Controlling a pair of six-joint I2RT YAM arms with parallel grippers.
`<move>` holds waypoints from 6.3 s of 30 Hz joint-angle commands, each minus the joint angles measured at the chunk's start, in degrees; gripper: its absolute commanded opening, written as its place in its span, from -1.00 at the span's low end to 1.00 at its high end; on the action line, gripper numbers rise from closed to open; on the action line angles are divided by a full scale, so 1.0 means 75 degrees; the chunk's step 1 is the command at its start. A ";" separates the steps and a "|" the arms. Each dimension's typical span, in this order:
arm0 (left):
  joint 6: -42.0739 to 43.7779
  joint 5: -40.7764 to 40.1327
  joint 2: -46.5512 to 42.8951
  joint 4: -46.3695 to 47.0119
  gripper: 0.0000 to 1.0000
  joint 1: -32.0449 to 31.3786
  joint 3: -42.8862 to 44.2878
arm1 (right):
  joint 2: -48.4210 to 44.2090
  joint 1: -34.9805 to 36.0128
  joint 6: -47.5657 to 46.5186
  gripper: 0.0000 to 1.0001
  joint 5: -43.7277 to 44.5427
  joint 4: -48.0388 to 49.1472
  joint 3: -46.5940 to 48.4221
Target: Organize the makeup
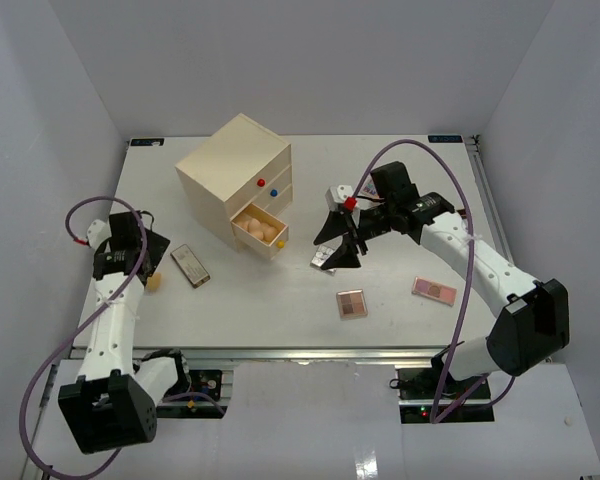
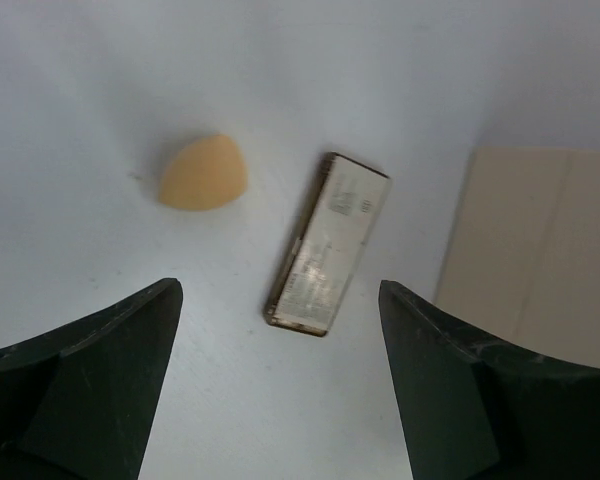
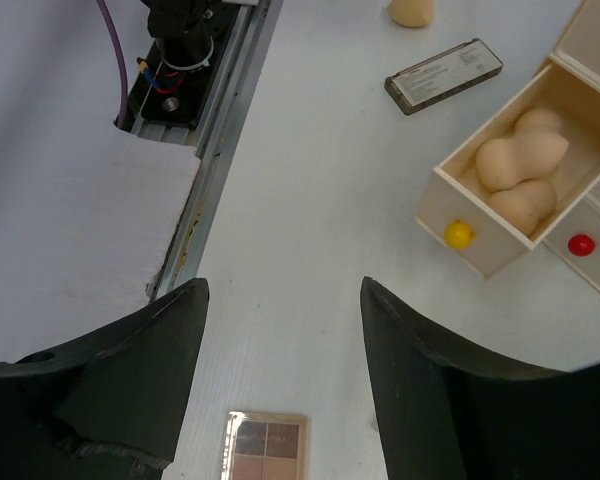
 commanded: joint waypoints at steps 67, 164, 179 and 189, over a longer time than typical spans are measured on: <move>0.2778 0.1392 0.0819 0.1612 -1.00 -0.6247 0.1911 | -0.1147 -0.3492 -0.0390 0.42 -0.0720 0.0019 -0.1851; 0.6075 0.7632 0.6630 0.2571 0.46 -0.0768 0.5951 | 0.5109 0.1908 -0.0289 -0.19 0.5097 0.4127 0.4082; 0.5573 0.6878 0.6242 0.2930 0.55 -0.0832 0.5515 | 0.4503 0.1629 0.2184 -0.03 0.5245 0.5103 0.3015; 0.5188 0.6757 0.6397 0.2934 0.57 -0.0832 0.5776 | 0.3886 0.0198 0.6078 0.35 0.4867 0.6007 0.2193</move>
